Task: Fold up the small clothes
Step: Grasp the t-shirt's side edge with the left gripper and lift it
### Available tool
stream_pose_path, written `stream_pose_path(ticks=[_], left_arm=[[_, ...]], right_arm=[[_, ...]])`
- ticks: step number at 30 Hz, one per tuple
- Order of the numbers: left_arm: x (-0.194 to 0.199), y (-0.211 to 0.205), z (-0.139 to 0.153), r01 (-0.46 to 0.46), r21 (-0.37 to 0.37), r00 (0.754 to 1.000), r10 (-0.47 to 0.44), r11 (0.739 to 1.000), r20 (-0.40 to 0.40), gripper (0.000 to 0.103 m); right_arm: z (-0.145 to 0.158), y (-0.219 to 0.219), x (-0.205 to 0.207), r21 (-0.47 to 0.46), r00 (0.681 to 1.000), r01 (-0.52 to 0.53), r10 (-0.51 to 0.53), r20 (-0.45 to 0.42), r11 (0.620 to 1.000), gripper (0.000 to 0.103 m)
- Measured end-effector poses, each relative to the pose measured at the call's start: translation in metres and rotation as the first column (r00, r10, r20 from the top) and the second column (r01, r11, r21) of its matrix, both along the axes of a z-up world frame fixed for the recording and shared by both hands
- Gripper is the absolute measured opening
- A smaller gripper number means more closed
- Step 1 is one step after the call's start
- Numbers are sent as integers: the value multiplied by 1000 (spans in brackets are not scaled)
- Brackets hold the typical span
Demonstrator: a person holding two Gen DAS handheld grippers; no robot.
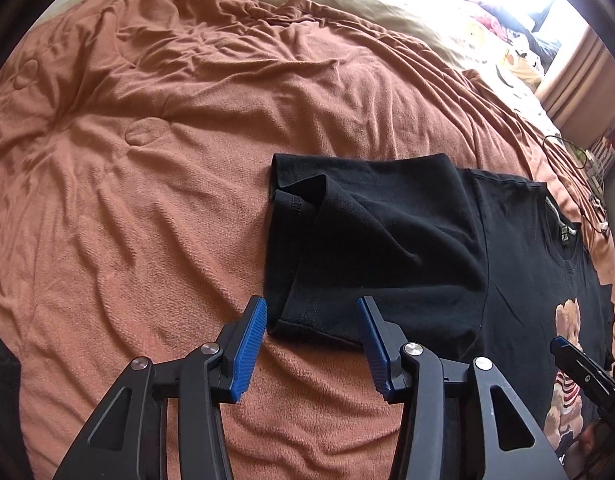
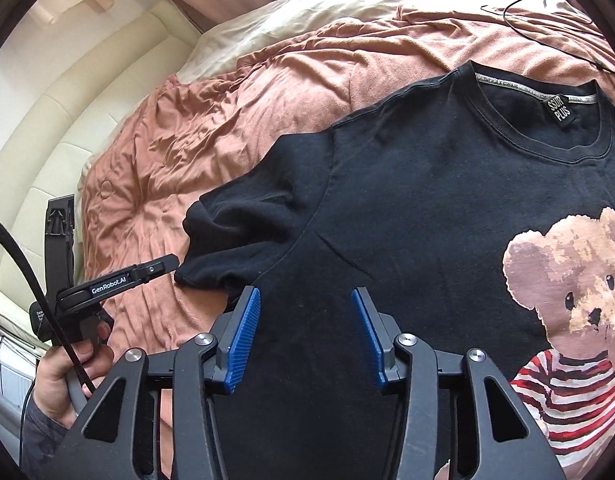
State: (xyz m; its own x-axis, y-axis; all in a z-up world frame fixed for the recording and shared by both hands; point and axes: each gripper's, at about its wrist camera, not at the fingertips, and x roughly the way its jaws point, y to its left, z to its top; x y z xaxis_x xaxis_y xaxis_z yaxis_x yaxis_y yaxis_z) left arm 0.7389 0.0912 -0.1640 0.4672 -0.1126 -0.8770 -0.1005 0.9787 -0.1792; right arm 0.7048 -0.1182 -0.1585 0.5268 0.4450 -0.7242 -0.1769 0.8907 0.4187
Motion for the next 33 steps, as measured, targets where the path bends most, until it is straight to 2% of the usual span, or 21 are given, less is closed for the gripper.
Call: stream_pose_path(ticks=[5,7,8,10,12,20,23,25,26,28,30,32,33], left_arm=[[9,-4,-13,20,16,1000,-19,1000,-17,49],[12,-2,-18,11,8,999,-11,1000,-32,41],[12,-1,-20,4,-5,999,-4,1000,-38,32],[9,0,-18,-1,8,999,1,1000,-34,22],[3,0,-15,6,8,999,-6,1000,-31,6],[-23,5,-11,0,-58,998,-3,998,-62,3],[-28,0,-11,16,-38,997,-18,999,-72,3],[-30,2,-8,9,-38,997,-12,999,-71,5],[-30,5,-5,3,-53,998,-6,999,-67,10],[-30,12,0,-19,-75,998,15,997,-55,26],[-30,16,4,-37,-77,999,34,996,-39,54],[-28,17,3,-47,-83,998,44,995,-39,61],[-27,17,0,-49,-98,998,44,994,-45,61]], right_arm=[[-1,-2,0,1,1000,-7,7,-16,1000,45],[2,-4,0,-9,1000,-5,5,-10,1000,45],[3,-4,-1,-14,1000,-3,3,-7,1000,45],[5,-6,-2,-15,1000,-1,1,-4,1000,45],[6,-5,-4,-10,1000,4,-4,-4,1000,40],[-1,-4,-5,14,999,6,-6,-34,1000,38],[-1,-3,-4,15,999,5,-5,-36,1000,38],[-1,-3,-4,17,999,5,-4,-38,1000,38],[-1,-3,-4,20,999,5,-4,-41,1000,38],[-1,-4,-4,23,999,7,-5,-47,1000,38],[-1,-6,-3,27,999,9,-8,-48,1000,38],[-1,-6,-3,40,999,8,-5,-53,999,38],[-2,-6,-3,45,998,8,-6,-56,999,38]])
